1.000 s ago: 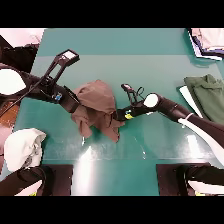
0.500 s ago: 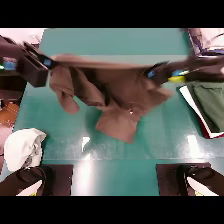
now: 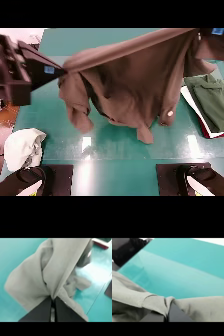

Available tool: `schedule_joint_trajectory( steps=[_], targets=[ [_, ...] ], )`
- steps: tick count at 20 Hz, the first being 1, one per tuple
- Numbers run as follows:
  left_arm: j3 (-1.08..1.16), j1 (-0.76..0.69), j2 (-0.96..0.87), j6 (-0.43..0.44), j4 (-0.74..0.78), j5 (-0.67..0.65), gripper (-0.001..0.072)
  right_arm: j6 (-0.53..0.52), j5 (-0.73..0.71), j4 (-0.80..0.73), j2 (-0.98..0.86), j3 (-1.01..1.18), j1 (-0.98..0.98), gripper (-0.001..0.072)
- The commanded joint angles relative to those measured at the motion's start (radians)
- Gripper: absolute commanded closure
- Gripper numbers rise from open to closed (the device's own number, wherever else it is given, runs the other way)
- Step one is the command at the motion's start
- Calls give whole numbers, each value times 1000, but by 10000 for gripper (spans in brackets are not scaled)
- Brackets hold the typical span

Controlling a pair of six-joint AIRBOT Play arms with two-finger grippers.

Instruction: Fold the shirts.

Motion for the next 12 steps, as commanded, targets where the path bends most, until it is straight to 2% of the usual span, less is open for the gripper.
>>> schedule_joint_trajectory(
  steps=[1,7,9,11,12],
  targets=[
    [-169,1,-2,6,157,22,684,13,74,-24,-132,34,-2,700],
    [-778,5,-16,4,186,448,684,11,69,-22,-406,-144,-4,700],
    [-851,45,-63,-14,182,536,682,11,60,-22,-446,-209,-4,699],
    [-831,123,-96,-39,172,554,680,11,40,-22,-443,-266,-4,700],
    [-806,167,-99,-40,158,552,490,11,34,-23,-432,-286,-4,700]
  ],
)
